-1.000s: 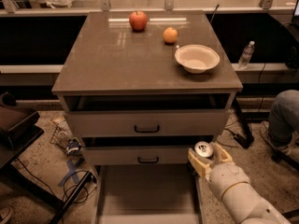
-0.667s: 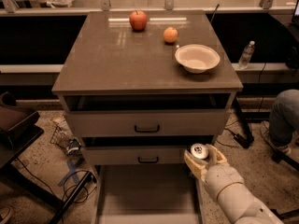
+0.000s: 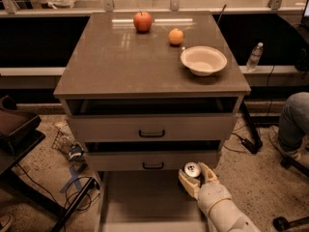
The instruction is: Place pepsi can into bottom drawer
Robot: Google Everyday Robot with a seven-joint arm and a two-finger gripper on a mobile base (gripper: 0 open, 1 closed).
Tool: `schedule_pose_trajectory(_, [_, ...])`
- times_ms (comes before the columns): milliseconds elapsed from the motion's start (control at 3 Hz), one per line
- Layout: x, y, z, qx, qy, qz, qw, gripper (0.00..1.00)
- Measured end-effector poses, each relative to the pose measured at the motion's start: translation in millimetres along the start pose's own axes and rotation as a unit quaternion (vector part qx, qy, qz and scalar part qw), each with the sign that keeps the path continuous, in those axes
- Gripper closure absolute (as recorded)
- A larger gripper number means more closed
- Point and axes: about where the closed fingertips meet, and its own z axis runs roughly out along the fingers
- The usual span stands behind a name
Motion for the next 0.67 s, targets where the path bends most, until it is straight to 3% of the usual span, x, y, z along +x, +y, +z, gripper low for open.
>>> schedule_pose_trajectory(333, [55.1, 10.6, 19.5, -0.018, -0.003, -0.007, 0.9998, 1.0])
schedule_pose_trajectory(667, [55.1, 10.6, 19.5, -0.018, -0.003, -0.007, 0.9998, 1.0])
